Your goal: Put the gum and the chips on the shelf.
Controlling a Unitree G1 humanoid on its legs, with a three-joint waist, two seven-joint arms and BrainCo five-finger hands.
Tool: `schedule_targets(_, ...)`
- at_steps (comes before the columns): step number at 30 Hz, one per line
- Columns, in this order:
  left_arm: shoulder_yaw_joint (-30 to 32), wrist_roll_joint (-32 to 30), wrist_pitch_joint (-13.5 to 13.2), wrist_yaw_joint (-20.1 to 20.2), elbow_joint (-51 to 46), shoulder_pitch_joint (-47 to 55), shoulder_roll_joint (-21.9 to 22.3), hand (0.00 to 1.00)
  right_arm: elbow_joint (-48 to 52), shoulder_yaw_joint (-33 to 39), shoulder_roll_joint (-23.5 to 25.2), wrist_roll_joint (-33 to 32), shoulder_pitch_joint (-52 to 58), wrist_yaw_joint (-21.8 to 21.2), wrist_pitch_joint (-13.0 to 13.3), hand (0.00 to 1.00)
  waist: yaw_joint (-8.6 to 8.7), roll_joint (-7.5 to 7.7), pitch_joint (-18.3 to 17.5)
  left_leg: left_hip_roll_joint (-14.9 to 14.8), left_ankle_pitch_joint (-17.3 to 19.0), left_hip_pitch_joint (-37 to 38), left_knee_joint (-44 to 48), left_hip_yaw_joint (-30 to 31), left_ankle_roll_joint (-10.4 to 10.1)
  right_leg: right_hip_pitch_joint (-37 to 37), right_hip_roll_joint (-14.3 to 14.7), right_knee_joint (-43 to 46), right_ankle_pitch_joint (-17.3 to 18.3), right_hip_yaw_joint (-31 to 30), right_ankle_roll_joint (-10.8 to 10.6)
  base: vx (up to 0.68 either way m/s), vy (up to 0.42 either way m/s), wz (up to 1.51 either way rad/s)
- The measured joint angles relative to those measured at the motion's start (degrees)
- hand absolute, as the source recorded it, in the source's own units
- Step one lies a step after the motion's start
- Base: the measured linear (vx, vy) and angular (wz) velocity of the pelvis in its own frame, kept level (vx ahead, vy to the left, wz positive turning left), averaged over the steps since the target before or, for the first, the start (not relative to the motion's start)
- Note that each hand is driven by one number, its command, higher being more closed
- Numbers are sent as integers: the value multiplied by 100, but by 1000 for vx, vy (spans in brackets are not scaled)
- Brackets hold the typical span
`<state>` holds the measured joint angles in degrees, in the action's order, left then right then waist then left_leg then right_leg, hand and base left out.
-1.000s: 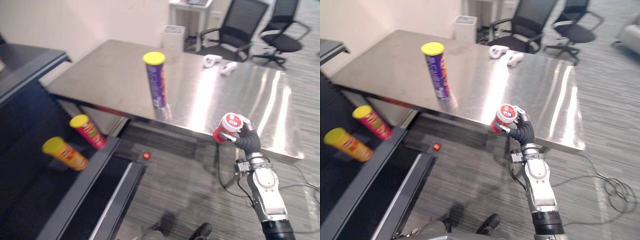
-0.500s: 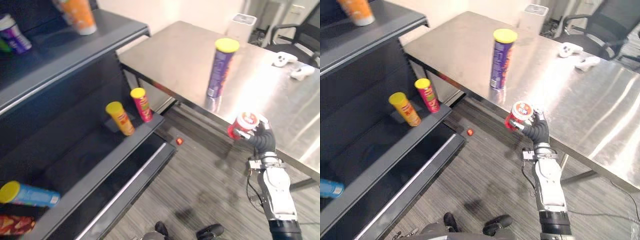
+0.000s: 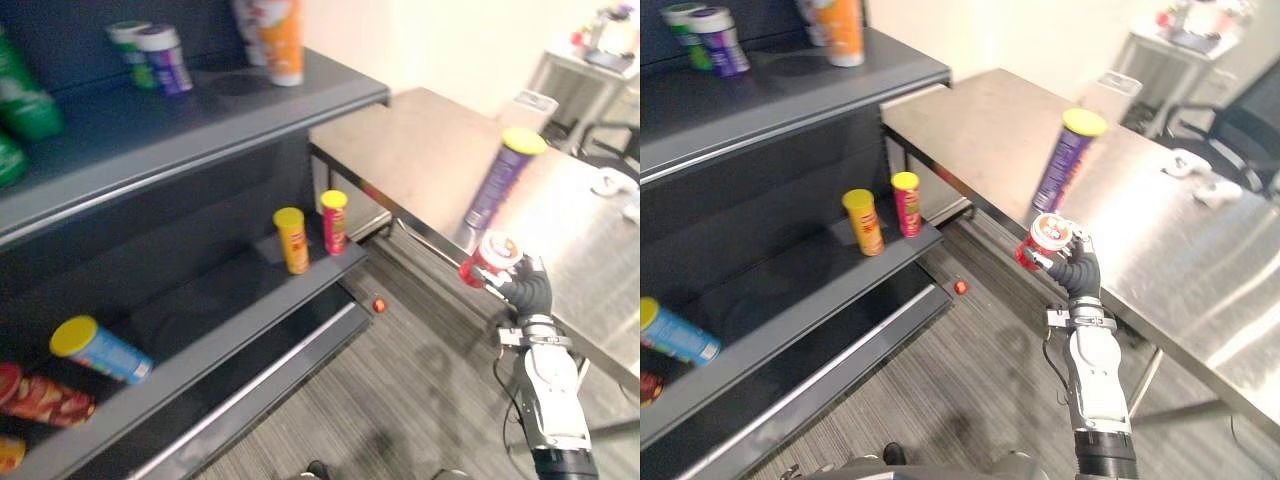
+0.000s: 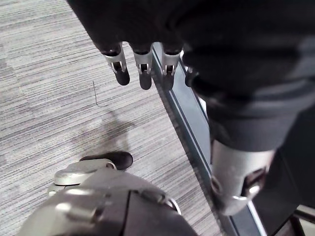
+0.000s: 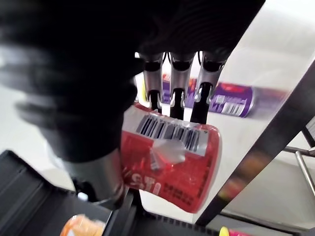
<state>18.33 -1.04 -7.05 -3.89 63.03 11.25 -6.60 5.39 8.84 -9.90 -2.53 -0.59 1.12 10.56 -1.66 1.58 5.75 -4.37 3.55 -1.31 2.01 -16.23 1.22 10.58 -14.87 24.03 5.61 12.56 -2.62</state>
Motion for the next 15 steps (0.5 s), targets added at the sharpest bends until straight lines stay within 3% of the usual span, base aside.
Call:
schedule_targets(2,6,11,-13,-5,25,-61,-35,0,357,64,1,-8,90,6,33,100,66,120,32,202,-3,-112,80,361,-10,-51,165,-389,-6,-567,-68,7,-98,154)
schedule_targets(4,55,51,-8,-34,45,-64,-84,0,613,42,19,-26,197,-3,110,100,-11,291,105,437,62,-185,314,710,-100,-261,35,-823,-42,-377,-335,22,-158,114)
schedule_targets(5,121,95,-4,-32,45,-42,-77,0,610,23,31,-30,202,-31,105,100,-36,279,94,412,96,-263,413,793,-137,-340,41,-910,36,-301,-439,41,-174,72)
schedule_targets(7,291,96,0,-32,40,-9,-58,0,627,-38,35,-72,183,-95,107,100,-84,190,82,166,151,-521,636,960,-273,-406,278,-1104,69,-22,-414,31,-202,50)
schedule_targets(11,584,275,14,-16,47,85,-14,0,631,-28,41,-377,208,-298,104,100,-97,109,162,-236,-16,-641,611,1274,-568,-595,672,-1363,46,524,-212,102,-215,42)
schedule_targets(15,624,310,8,29,14,14,131,0,739,-40,41,-526,244,-413,127,100,-107,53,201,-328,-40,-663,601,1562,-659,-918,837,-1573,75,902,-163,106,-119,40)
